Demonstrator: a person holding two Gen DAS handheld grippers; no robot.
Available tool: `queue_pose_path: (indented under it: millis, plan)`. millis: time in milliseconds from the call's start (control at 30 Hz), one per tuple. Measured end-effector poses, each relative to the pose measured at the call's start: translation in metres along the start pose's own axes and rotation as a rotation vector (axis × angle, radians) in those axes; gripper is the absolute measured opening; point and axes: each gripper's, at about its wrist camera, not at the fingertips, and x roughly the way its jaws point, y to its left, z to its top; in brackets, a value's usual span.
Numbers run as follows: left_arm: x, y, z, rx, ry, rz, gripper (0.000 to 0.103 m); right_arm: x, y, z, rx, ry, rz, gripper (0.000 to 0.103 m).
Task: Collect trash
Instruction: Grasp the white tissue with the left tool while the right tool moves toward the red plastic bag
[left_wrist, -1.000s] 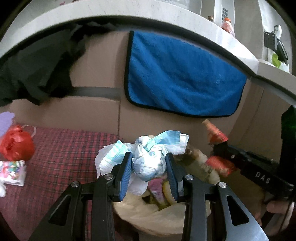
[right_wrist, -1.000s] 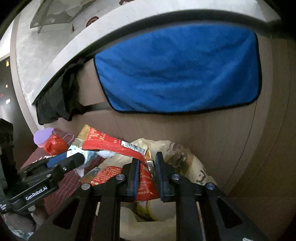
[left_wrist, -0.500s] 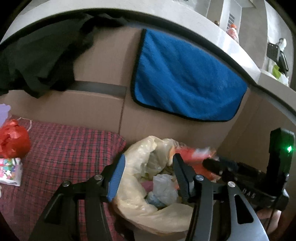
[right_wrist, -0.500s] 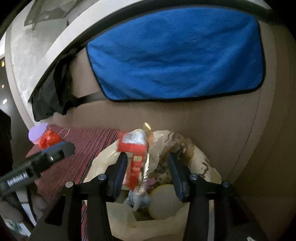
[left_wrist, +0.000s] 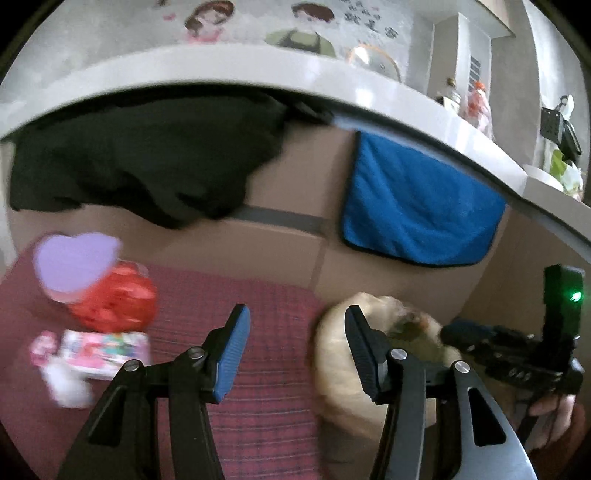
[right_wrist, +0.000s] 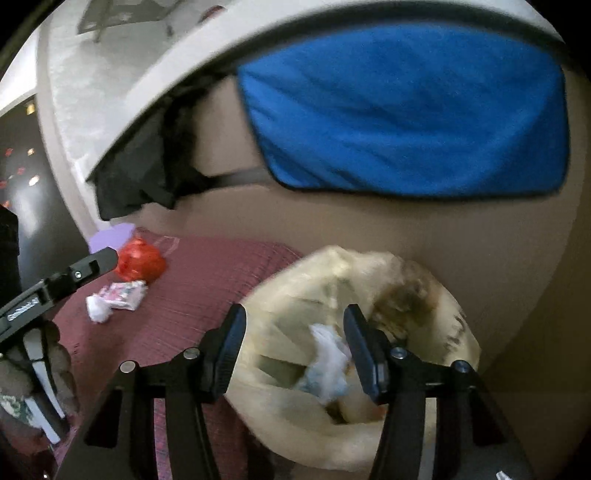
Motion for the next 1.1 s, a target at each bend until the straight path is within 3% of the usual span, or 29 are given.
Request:
queue_pose_path:
  millis: [133,300,533,667,833,1000,1100]
  plan:
    - [-0.038,0.045,0.0,-0.003,-0.047,0.095,0.054,-0.01,0.038,0.007,-0.06,-0.065,0.062,0.051]
    - [-0.073,0.122,-0.007,-0.085,-0.062,0.209,0.056,-0.005,0.092,0.012,-0.133,-0.082,0.154,0.049]
    - [-0.103,0.211,-0.024,-0.215,-0.062,0.316,0.056,0.039,0.174,0.004,-0.225,0.021,0.265,0.049]
    - [-0.103,0.239,-0.034,-0.273,-0.037,0.294,0.056,0.071,0.234,-0.002,-0.321,0.086,0.303,0.045]
    - [-0.084,0.239,-0.048,-0.297,0.02,0.181,0.056,0.103,0.278,-0.008,-0.386,0.118,0.287,0.04]
    - [-0.049,0.221,-0.06,-0.332,0.105,0.111,0.056,0.124,0.268,0.005,-0.353,0.127,0.201,0.04]
    - [-0.028,0.21,-0.062,-0.327,0.15,0.129,0.056,0.127,0.242,0.015,-0.284,0.113,0.152,0.04]
